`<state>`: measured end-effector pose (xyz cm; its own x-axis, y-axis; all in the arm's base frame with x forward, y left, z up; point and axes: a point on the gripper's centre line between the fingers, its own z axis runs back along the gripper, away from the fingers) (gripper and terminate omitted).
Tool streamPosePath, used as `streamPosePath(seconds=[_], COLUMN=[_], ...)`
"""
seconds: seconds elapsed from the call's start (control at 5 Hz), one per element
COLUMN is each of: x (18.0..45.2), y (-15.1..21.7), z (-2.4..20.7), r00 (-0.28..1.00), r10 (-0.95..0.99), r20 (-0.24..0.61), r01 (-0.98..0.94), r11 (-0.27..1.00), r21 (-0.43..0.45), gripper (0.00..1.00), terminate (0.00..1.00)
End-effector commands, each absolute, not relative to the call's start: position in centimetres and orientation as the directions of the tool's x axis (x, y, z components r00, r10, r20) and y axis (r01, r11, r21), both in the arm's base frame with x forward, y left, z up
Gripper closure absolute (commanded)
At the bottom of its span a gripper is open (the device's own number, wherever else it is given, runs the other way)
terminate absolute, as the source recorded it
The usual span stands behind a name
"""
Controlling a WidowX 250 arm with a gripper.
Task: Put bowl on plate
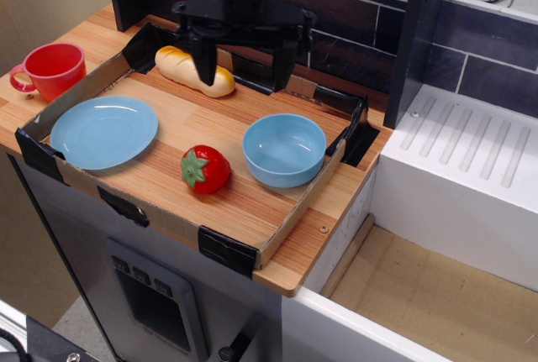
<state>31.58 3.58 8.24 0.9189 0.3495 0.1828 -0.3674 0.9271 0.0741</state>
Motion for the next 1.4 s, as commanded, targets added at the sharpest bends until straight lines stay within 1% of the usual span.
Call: streamPosePath(seconds=[0.0,0.2,0.4,0.6,1.0,1.2], x=[34.4,35.2,35.2,34.9,34.9,35.0], y=[4.0,3.0,3.1,2.8,3.0,3.3], z=[8.1,6.9,6.2,4.9,3.3,2.4], r00=[0.984,0.959,0.927,0.896,0.894,0.897], r10=[-0.033,-0.195,-0.328,-0.413,-0.426,-0.423], r20=[0.175,0.204,0.183,0.160,0.142,0.124], r01=[0.022,0.187,0.327,0.412,0.414,0.414], r11=[0.998,0.981,0.944,0.910,0.904,0.905], r21=[0.066,0.061,0.041,0.043,0.103,0.094], gripper=[0.00,0.00,0.00,0.00,0.00,1.00], terminate=[0.00,0.00,0.00,0.00,0.00,0.00])
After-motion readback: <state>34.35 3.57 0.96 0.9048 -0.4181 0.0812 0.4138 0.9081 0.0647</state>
